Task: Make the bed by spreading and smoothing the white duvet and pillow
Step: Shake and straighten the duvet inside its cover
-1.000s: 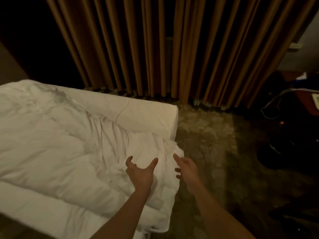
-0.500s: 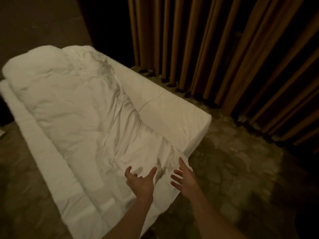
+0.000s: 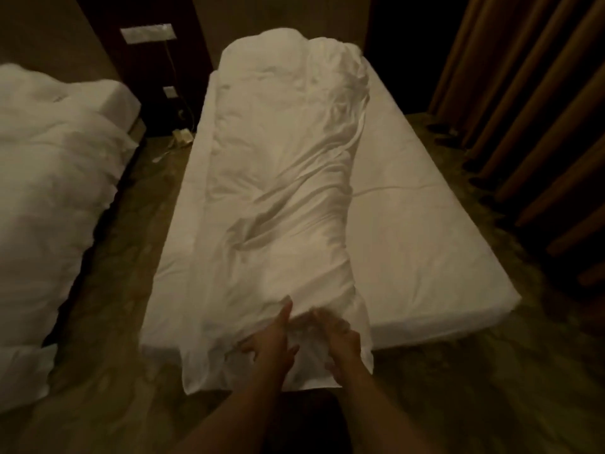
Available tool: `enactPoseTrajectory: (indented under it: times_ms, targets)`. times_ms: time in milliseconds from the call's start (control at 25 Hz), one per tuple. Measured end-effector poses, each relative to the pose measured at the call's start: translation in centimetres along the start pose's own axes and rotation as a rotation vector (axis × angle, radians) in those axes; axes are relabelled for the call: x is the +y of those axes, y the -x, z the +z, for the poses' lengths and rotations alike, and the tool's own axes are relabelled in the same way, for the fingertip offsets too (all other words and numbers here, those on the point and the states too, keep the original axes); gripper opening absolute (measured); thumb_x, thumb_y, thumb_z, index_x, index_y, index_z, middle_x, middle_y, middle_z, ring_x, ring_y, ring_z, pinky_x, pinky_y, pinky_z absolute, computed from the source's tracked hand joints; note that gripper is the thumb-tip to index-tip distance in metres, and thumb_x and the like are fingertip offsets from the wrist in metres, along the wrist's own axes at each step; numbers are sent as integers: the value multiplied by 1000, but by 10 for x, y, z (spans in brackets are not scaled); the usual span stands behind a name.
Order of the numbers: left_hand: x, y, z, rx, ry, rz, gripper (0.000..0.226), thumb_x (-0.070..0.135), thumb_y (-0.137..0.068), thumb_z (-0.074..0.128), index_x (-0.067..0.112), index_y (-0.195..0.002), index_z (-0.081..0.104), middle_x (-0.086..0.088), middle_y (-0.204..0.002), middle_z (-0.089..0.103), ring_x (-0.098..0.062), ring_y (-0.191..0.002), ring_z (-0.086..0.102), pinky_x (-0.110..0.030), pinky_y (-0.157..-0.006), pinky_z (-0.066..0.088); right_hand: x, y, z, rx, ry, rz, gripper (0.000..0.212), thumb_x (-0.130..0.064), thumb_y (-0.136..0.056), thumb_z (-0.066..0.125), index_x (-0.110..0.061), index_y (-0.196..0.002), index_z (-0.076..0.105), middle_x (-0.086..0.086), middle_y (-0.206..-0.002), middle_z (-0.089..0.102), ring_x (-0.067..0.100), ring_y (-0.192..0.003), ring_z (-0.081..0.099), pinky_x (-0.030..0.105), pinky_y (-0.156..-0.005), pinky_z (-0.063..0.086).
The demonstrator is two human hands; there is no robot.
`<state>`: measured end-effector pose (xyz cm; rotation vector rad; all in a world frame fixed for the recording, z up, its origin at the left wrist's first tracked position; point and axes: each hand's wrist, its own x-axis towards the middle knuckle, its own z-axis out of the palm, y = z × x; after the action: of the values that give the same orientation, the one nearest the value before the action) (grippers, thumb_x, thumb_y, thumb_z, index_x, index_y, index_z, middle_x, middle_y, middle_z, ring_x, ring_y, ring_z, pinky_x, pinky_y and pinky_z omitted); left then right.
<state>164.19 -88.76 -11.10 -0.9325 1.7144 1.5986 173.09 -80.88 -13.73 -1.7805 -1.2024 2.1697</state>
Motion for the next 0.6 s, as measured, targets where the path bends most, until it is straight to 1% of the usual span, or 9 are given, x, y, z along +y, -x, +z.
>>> enactPoseTrajectory:
  times_ms: [40,80,160,200,280,320,400,480,600]
  targets:
    - [-4,-6,8,13,70,-15,137,46,-61,94,19,-159,2,-14,-158,31,-40,-131,49,-55,-98,52,2,-10,-3,-4,57,-21,93,-56,-69,85,-6,-139,50,8,-118,64,25,-102,64,43,-82,56]
    - [-5,-17,14,49,161,-29,148,49,-55,96,21,-159,-5,-12,-159,30,-40,-133,48,-57,-102,49,4,-21,-2,20,99,-13,112,-61,-60,89,-4,-144,40,12,-131,58,30,-114,61,47,-92,55]
    - [-9,-45,27,109,259,57,181,66,-21,97,26,-158,-14,-10,-157,31,-35,-132,48,-56,-103,49,-1,-44,10,109,67,30,151,-74,-32,90,-3,-149,25,17,-141,51,34,-123,56,48,-99,52]
    - [-10,-62,33,144,255,122,189,72,-12,93,20,-158,-15,-10,-158,30,-33,-134,48,-52,-104,49,-6,-59,17,103,-1,39,164,-80,-22,87,-2,-150,19,18,-140,52,36,-122,57,48,-100,52]
    - [-8,-79,36,155,212,258,175,66,-33,96,3,-157,-11,-18,-161,24,-32,-143,38,-42,-115,38,-14,-82,36,127,-61,20,184,-94,-7,71,-4,-154,8,17,-141,51,38,-121,57,53,-102,49]
    - [-7,-94,35,158,222,316,161,57,-48,97,-3,-156,-5,-20,-162,22,-30,-147,33,-35,-118,31,-14,-86,45,136,-108,1,185,-97,-4,67,-9,-155,6,15,-143,48,40,-122,56,56,-102,48]
    - [-8,-108,33,171,295,465,143,42,-55,98,-6,-155,8,-17,-160,30,-24,-147,34,-26,-118,26,-12,-86,49,114,-379,-7,171,-90,-11,78,-22,-151,5,10,-133,43,36,-112,58,57,-96,53]
    - [-19,-121,34,142,394,562,141,39,-46,102,-2,-153,21,-13,-153,42,-21,-140,44,-33,-119,32,-9,-82,46,132,-490,-79,147,-77,-30,89,-21,-144,13,8,-120,42,29,-98,56,49,-91,56]
    - [-46,-153,38,85,491,624,139,53,-26,102,9,-142,40,-3,-136,60,-17,-123,60,-41,-106,50,13,-99,40,216,-472,-232,116,-54,-56,95,-12,-140,27,5,-113,47,24,-92,52,37,-85,51]
